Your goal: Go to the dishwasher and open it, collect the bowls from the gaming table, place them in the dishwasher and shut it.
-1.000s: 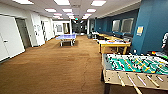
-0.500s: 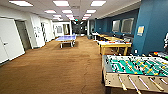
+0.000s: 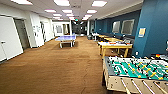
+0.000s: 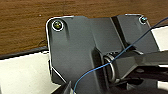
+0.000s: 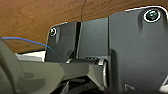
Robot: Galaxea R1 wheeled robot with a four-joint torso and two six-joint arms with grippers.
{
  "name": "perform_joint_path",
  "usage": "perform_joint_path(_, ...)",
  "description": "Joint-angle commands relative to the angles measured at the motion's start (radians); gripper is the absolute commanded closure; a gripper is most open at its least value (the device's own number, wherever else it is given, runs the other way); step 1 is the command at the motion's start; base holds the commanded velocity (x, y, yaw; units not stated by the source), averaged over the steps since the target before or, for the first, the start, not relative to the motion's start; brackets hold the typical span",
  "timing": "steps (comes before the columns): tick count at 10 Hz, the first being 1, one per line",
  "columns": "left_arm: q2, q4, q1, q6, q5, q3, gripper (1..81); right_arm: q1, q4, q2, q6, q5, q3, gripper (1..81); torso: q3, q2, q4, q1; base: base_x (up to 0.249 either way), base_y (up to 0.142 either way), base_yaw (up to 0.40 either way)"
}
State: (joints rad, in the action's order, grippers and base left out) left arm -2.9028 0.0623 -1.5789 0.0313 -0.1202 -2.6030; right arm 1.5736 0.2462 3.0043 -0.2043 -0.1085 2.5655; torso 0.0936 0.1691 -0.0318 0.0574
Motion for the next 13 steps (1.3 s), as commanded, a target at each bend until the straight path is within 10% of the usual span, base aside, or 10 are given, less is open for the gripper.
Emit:
perform_joint_path(1,-0.007,-0.001,0.049,0.009,0.042,0.011,1.0,-0.057,0.021,-0.017,0.020,0.039,-0.009,1.0,0.000,0.000,0.000,0.000,0.138,0.000,0.000)
perform_joint_path(13,-0.010,0.002,0.047,0.009,0.040,0.011,1.0,-0.048,0.021,-0.011,0.019,0.033,-0.007,1.0,0.000,0.000,0.000,-0.001,0.141,0.000,0.000)
